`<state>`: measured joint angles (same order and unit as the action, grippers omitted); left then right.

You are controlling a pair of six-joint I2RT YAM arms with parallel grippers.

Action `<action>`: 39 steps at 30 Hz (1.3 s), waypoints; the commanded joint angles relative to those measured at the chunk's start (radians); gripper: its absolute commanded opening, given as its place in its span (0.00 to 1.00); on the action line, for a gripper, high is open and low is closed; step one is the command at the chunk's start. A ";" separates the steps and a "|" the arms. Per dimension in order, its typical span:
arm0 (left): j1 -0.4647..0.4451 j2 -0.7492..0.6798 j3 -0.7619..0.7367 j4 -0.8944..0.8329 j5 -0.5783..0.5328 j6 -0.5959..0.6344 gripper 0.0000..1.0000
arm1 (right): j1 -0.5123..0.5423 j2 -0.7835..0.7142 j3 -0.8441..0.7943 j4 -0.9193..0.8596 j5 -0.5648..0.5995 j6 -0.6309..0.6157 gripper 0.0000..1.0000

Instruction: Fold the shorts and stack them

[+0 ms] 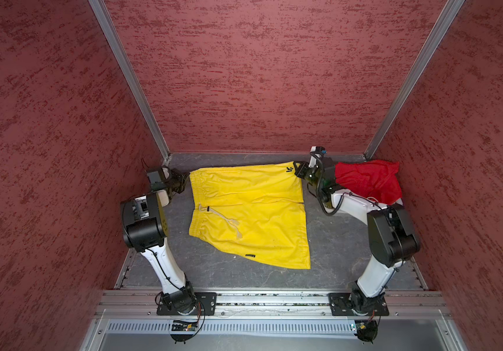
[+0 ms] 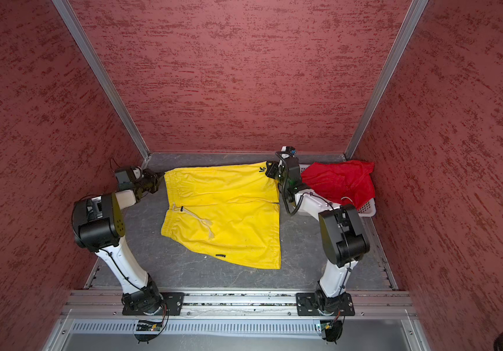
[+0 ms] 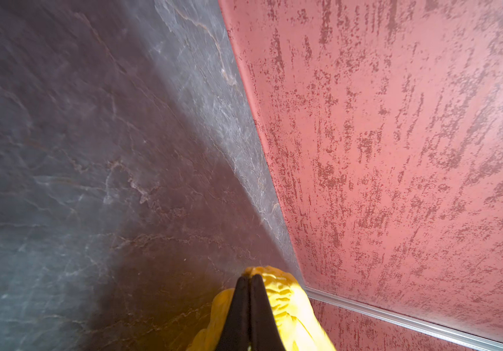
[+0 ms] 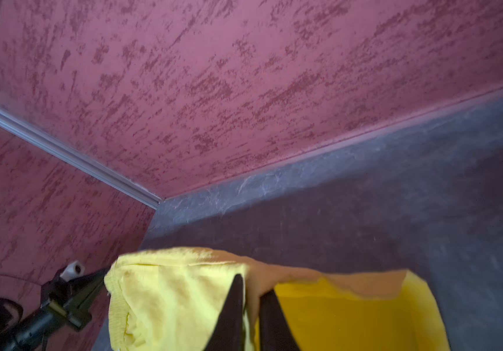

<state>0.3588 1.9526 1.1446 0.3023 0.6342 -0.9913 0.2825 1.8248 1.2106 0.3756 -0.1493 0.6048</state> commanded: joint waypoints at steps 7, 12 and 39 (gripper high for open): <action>0.004 0.075 0.100 -0.015 0.002 -0.002 0.69 | -0.059 0.477 0.720 -0.499 0.037 -0.151 0.49; 0.017 0.051 0.118 -0.023 -0.043 -0.014 0.77 | -0.057 0.447 0.722 -0.510 0.040 -0.160 0.49; -0.287 -0.996 -0.472 -0.985 -0.543 0.263 0.68 | 0.746 -0.509 -0.363 -1.001 0.469 -0.064 0.62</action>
<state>0.0891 0.9916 0.7238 -0.4763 0.1913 -0.7742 0.9497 1.3537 0.8734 -0.4957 0.2470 0.4358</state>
